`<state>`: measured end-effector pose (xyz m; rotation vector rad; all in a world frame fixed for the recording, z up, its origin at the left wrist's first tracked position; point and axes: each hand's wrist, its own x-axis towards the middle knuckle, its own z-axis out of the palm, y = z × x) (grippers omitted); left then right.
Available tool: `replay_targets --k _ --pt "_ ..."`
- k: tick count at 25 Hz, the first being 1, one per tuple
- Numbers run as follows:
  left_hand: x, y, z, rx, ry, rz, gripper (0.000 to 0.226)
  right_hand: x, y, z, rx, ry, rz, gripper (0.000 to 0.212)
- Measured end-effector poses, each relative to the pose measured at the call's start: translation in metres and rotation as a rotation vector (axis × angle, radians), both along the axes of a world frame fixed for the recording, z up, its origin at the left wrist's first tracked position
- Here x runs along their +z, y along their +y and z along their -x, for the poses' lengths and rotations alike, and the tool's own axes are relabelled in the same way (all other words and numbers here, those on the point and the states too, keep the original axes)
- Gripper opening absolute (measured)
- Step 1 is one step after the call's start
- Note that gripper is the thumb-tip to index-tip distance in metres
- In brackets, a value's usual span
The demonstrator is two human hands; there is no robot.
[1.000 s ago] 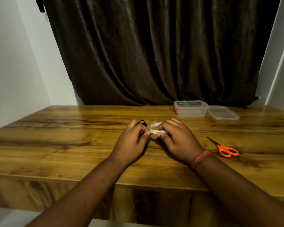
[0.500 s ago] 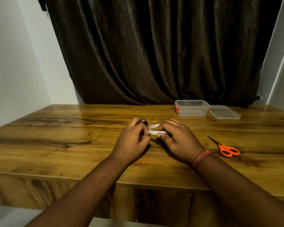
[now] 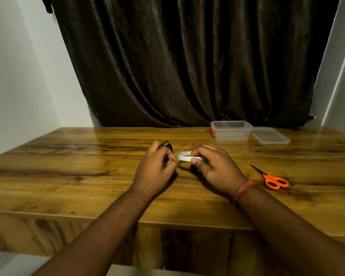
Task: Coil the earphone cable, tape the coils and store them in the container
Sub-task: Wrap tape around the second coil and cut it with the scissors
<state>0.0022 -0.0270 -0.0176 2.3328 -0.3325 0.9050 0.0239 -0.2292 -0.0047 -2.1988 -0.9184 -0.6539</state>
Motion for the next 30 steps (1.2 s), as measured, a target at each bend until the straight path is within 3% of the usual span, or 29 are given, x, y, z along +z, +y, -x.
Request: replay_targets --k 5,15,19,30 --pt "-0.0016 0.0002 -0.0027 -0.117 0.055 0.125 0.005 -0.0010 -0.0027 -0.0013 0.002 0.042 -0.068 0.005" --pt "-0.0034 0.0003 -0.0037 -0.157 0.031 0.076 0.015 -0.0016 -0.0025 -0.0013 0.013 0.016 -0.042 0.003" --pt "-0.0029 -0.0005 -0.0030 -0.170 0.037 0.095 0.006 -0.0012 -0.0020 -0.0012 0.015 0.025 -0.042 0.004" --pt "-0.0023 -0.0012 -0.0014 -0.289 0.206 0.291 0.015 -0.0013 -0.0026 -0.0009 0.016 0.019 -0.017 0.003"
